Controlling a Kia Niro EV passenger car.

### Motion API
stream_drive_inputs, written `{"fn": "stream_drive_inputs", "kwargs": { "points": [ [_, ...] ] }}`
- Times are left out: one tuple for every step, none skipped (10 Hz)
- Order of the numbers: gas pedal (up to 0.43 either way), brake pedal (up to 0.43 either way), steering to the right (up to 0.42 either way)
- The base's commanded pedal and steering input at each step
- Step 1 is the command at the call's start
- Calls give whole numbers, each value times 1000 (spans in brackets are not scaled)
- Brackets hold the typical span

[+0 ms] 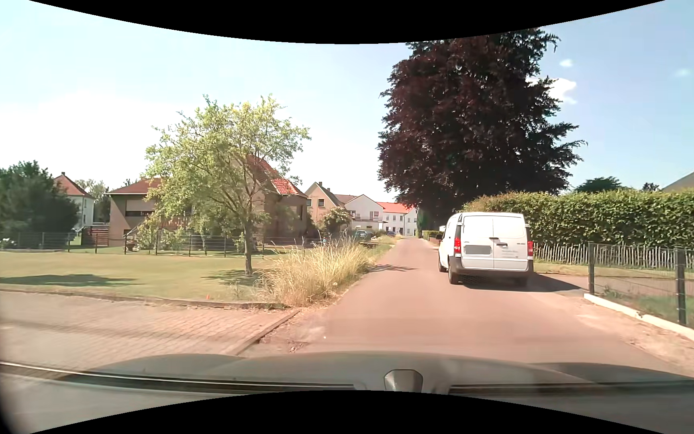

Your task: Follow the waypoints while adhering to traffic rules and regulations

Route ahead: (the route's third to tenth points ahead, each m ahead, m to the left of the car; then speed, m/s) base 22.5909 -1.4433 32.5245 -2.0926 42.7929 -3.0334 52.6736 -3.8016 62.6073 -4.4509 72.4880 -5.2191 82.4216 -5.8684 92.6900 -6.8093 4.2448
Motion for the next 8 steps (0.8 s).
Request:
{"fn": "stream_drive_inputs", "kwargs": {
  "points": [
    [39, 6, 46],
    [39, 6, 46],
    [39, 6, 46],
    [39, 6, 46],
    [39, 6, 47],
    [39, 6, 46],
    [39, 6, 46],
    [39, 6, 45]
  ]
}}
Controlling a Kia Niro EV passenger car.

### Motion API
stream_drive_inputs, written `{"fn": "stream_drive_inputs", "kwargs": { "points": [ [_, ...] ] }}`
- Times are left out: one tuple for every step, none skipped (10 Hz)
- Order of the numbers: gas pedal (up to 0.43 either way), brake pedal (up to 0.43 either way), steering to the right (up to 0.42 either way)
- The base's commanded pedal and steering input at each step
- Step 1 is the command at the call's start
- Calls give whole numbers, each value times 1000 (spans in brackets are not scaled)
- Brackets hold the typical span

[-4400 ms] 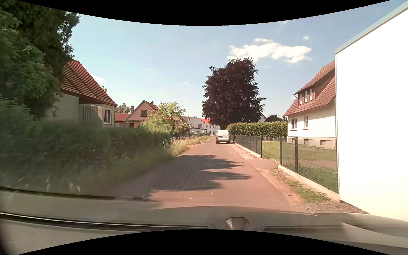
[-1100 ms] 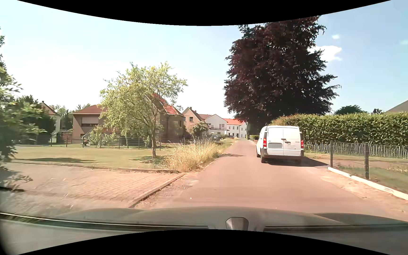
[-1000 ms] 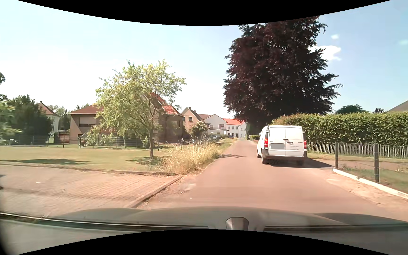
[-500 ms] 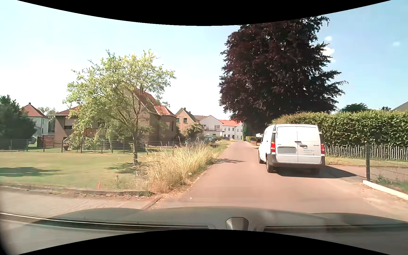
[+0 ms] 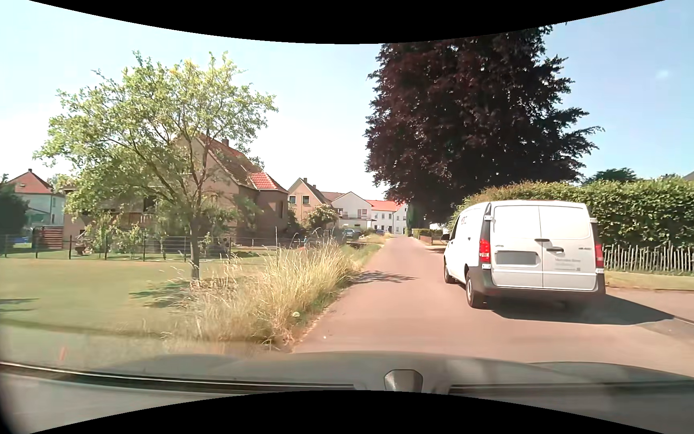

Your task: Follow the waypoints while adhering to traffic rules and regulations

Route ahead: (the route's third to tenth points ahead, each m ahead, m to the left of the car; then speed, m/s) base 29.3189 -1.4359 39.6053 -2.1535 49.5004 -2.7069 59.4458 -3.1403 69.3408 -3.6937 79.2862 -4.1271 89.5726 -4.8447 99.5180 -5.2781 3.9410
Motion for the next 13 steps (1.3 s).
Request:
{"fn": "stream_drive_inputs", "kwargs": {
  "points": [
    [0, 6, 41],
    [0, 6, 33],
    [0, 6, 26],
    [0, 12, 24],
    [0, 85, 23],
    [0, 140, 22],
    [0, 152, 17],
    [0, 165, 11],
    [0, 177, 9],
    [0, 177, 9],
    [0, 177, 9],
    [0, 183, 9],
    [0, 183, 10]
  ]
}}
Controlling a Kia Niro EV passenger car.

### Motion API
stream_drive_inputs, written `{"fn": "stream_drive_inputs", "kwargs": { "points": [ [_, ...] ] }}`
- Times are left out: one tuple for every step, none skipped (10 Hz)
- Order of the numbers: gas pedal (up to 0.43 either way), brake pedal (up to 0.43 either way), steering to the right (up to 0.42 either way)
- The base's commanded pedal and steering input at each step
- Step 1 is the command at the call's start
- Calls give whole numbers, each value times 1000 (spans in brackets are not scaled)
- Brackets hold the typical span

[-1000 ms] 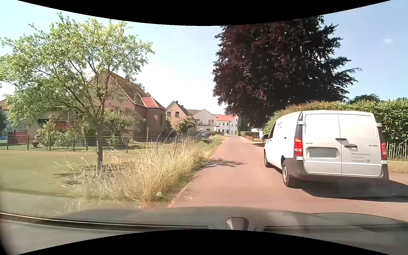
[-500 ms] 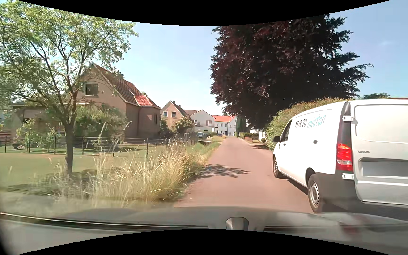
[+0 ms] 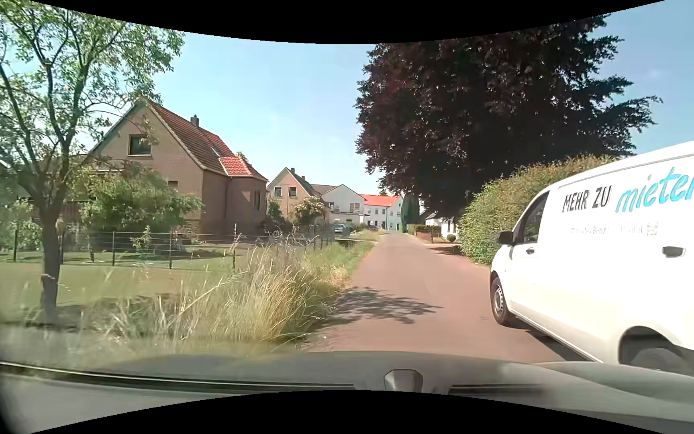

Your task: Follow the waypoints while adhering to traffic rules and regulations

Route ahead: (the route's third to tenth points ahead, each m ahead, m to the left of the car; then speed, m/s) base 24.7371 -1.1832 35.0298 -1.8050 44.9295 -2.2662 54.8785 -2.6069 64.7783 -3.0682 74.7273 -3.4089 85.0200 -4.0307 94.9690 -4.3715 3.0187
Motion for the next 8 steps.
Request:
{"fn": "stream_drive_inputs", "kwargs": {
  "points": [
    [0, 189, 12],
    [0, 220, 15],
    [0, 226, 15],
    [0, 232, 14],
    [0, 220, 10],
    [0, 165, 9],
    [0, 6, 9],
    [0, 6, 9]
  ]
}}
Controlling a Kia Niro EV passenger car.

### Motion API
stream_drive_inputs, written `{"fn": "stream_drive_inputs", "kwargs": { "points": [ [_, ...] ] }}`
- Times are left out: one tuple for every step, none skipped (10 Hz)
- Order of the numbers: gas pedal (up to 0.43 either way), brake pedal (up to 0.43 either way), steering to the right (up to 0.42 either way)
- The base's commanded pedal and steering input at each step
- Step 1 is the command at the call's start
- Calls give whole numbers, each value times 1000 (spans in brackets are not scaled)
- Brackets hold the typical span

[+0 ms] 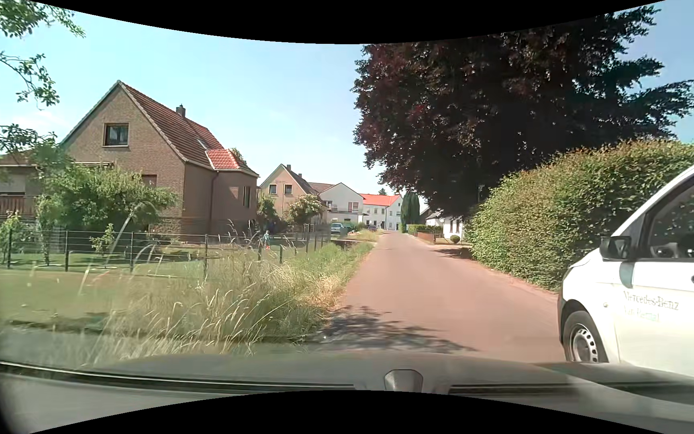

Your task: Follow the waypoints while adhering to traffic rules and regulations

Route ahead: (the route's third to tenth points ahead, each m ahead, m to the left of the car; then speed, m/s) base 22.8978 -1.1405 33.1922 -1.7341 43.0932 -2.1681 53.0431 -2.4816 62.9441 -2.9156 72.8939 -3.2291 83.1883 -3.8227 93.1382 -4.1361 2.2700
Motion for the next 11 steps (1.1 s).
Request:
{"fn": "stream_drive_inputs", "kwargs": {
  "points": [
    [0, 6, 11],
    [0, 6, 20],
    [0, 6, 33],
    [0, 6, 52],
    [0, 6, 75],
    [0, 6, 89],
    [20, 6, 98],
    [39, 6, 101],
    [39, 6, 101],
    [39, 6, 101],
    [59, 6, 101]
  ]
}}
